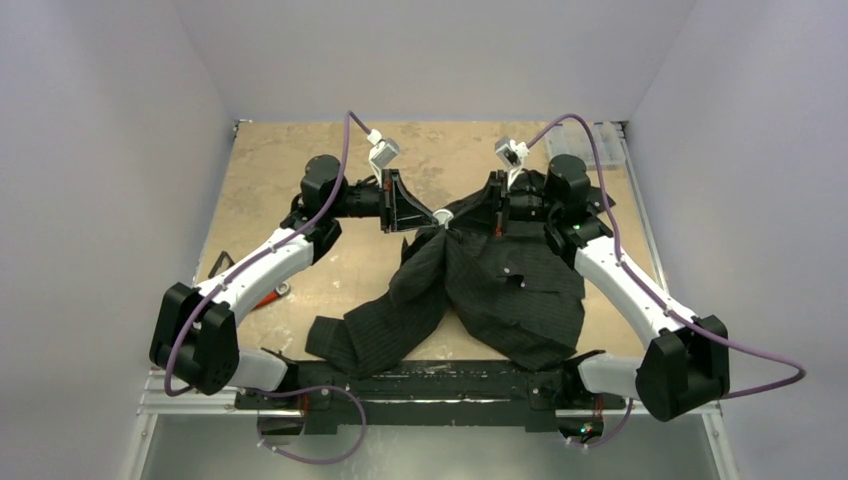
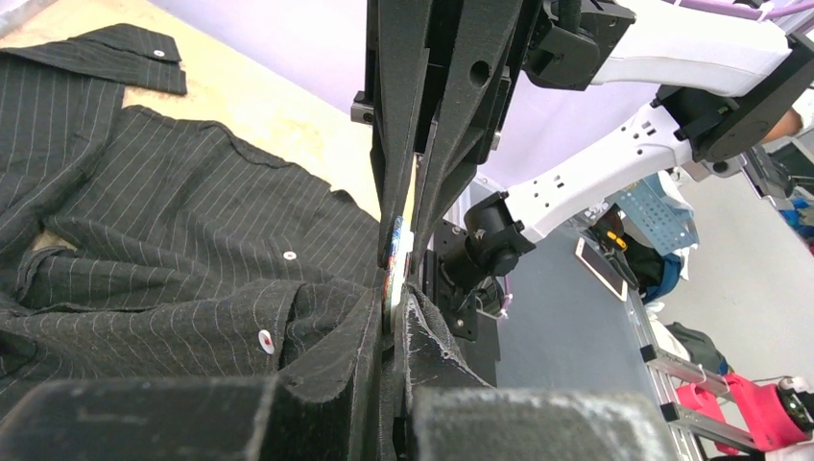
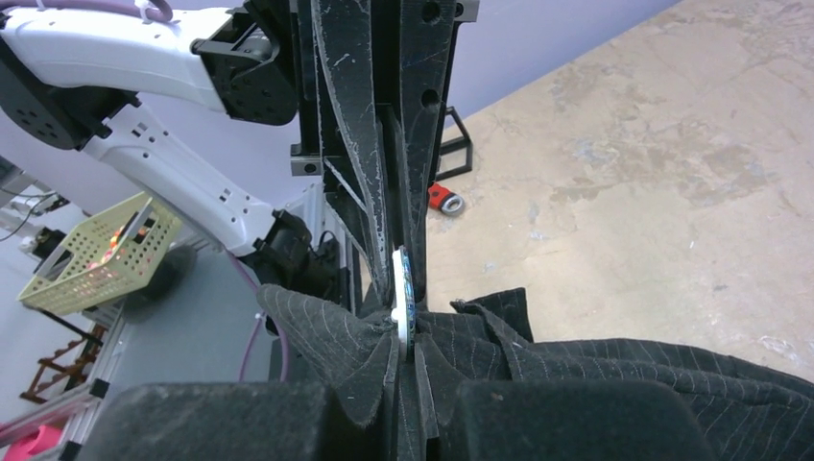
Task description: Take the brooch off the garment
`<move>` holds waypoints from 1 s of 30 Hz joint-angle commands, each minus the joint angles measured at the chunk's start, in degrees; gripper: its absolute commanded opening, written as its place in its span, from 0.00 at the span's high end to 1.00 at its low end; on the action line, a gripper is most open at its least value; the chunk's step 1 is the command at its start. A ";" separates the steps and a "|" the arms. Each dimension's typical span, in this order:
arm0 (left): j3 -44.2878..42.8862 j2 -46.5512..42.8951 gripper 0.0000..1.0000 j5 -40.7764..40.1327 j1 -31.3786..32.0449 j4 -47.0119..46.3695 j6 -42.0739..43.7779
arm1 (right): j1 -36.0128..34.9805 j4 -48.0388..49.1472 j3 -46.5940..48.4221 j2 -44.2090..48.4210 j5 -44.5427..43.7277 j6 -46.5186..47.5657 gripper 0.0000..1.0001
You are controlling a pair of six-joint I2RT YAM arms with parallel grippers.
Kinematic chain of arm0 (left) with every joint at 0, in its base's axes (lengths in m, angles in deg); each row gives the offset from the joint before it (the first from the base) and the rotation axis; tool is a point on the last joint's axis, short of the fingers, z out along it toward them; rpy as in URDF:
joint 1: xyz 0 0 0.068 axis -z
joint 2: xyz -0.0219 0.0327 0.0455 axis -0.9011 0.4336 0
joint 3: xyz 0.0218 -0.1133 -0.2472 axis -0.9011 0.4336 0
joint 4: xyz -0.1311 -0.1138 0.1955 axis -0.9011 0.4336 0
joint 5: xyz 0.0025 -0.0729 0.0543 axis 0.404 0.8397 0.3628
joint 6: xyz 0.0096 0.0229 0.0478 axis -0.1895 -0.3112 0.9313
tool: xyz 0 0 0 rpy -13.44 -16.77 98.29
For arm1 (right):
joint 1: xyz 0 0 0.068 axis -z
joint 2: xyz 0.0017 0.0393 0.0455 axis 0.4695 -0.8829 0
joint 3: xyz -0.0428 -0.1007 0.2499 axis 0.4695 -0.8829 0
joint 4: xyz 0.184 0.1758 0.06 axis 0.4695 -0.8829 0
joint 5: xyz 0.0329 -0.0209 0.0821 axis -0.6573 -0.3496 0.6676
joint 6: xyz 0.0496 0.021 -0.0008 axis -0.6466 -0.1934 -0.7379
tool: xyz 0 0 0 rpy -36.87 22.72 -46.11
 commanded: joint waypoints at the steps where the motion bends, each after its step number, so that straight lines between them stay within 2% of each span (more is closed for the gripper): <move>1: -0.99 -0.11 1.00 2.17 -0.25 -5.02 -1.19 | 0.04 -1.58 2.88 0.05 2.49 2.88 0.91; 3: -1.12 0.03 1.00 2.17 -0.25 -4.74 -0.97 | -0.11 -1.42 3.07 -0.07 2.99 2.79 0.92; 5: -1.25 0.24 1.00 2.17 -0.20 -4.50 -0.80 | -0.11 -1.44 3.17 -0.25 3.54 2.69 0.99; 9: -1.96 0.40 1.00 1.51 -0.16 -2.63 0.50 | -0.10 -1.62 3.35 0.32 3.79 2.78 1.00; 10: -2.16 0.39 0.97 1.33 -0.16 -2.12 0.86 | -0.15 -1.84 3.43 0.47 3.60 2.78 1.00; 12: -2.28 0.18 0.82 0.95 -0.16 -1.22 1.68 | -0.13 -2.60 3.44 0.70 2.96 2.85 1.00; 15: -2.47 -0.33 0.73 0.32 0.00 0.23 3.57 | -0.09 -3.75 3.40 0.19 2.47 2.05 1.00; 21: -3.00 -1.22 0.66 -0.91 0.48 6.48 9.20 | 0.03 -2.71 3.18 -0.81 0.10 -1.58 1.00; 26: -4.48 -3.34 0.59 -6.06 2.43 14.75 17.80 | -0.01 -2.35 3.10 -1.48 -1.43 -4.32 1.00; 30: -5.00 -3.42 0.59 -7.98 3.36 15.53 17.78 | -0.03 -3.49 2.64 -0.96 -3.19 -3.28 1.00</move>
